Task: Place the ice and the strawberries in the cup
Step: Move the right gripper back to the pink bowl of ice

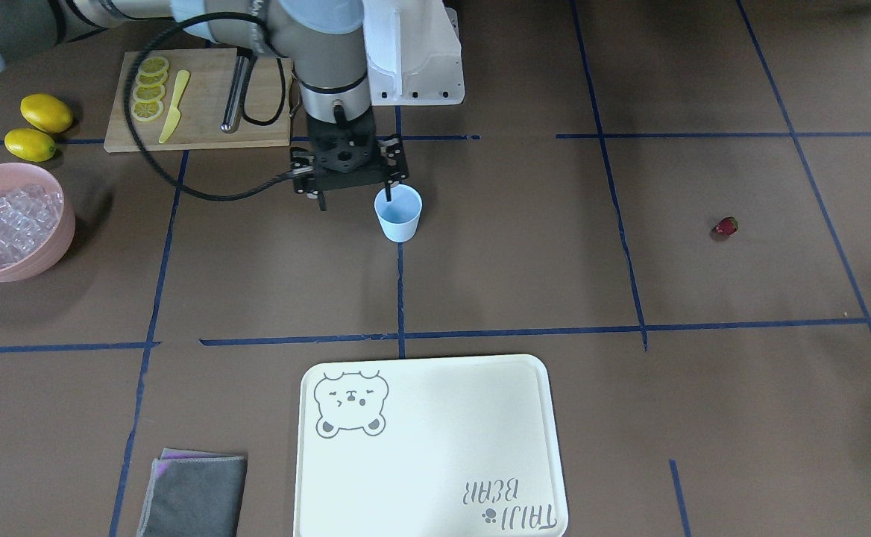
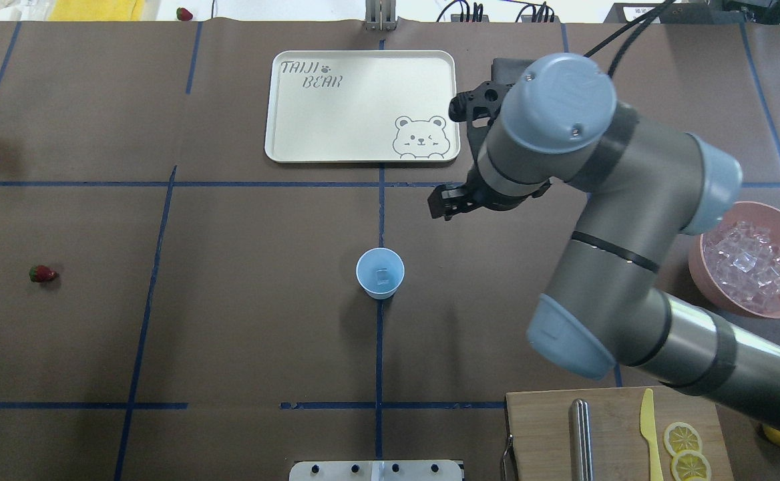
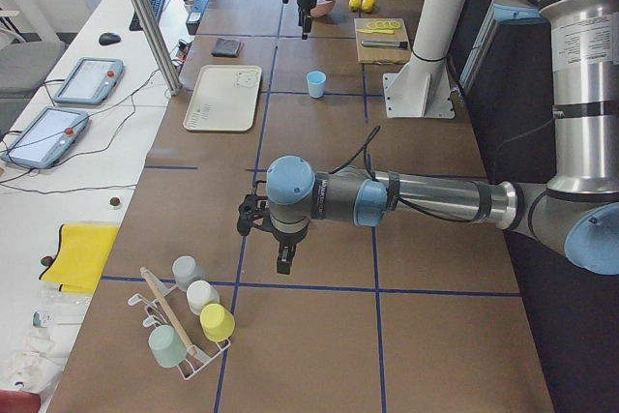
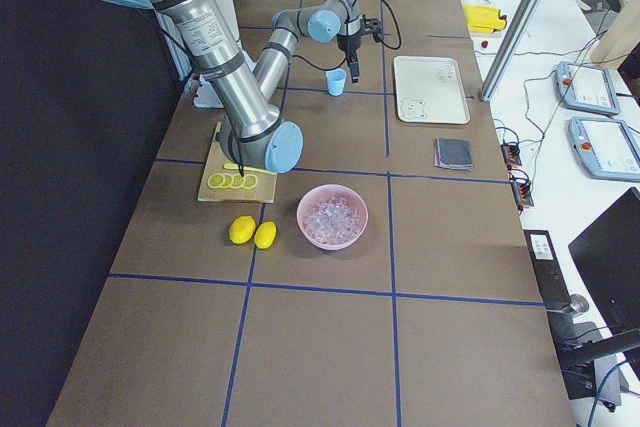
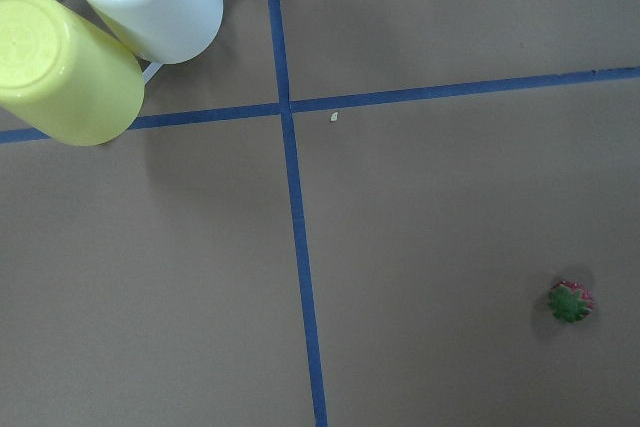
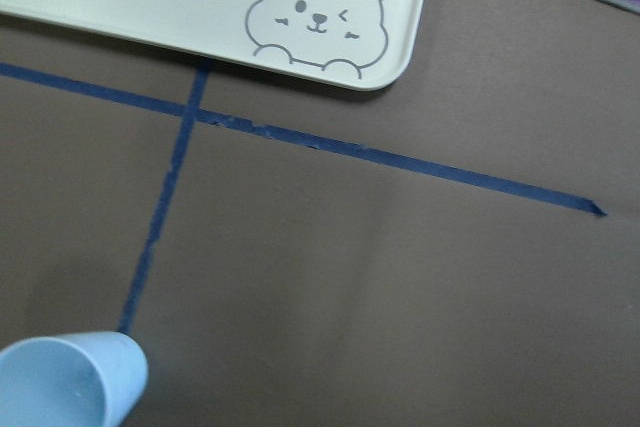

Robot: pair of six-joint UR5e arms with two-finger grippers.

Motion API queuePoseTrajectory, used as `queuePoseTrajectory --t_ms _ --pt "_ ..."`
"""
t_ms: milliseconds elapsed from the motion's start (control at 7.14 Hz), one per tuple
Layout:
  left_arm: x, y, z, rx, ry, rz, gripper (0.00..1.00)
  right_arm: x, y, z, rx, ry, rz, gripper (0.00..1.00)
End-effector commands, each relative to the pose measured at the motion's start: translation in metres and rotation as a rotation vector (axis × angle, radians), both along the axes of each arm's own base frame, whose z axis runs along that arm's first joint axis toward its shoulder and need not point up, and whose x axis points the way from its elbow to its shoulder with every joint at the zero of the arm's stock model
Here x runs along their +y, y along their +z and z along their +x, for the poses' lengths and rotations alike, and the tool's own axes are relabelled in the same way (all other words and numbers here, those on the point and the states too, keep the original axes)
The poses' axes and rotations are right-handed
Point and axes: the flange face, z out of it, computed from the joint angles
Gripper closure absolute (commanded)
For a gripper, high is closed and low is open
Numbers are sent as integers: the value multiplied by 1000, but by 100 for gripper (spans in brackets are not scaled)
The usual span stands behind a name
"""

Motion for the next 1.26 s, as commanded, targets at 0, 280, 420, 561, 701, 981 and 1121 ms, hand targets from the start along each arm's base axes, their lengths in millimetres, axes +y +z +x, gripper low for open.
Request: queuePoseTrajectory --t_ms 0,280,420,561,701,981,1121 --pt "0 1 0 0 0 -2 0 -4 67 93 53 -158 109 0" --pt "0 2 1 0 3 -3 0 -9 133 167 84 -259 162 0" --pt "0 2 2 0 5 -3 0 -5 175 203 65 -303 204 1" --pt "0 2 2 0 5 -3 0 -1 210 232 36 -357 251 1" --pt "0 2 2 0 5 -5 0 3 234 253 17 -368 239 1" --pt "0 2 3 0 6 -5 0 12 278 281 61 -446 271 1" --pt "0 2 3 0 6 -3 0 10 293 286 71 -451 254 1"
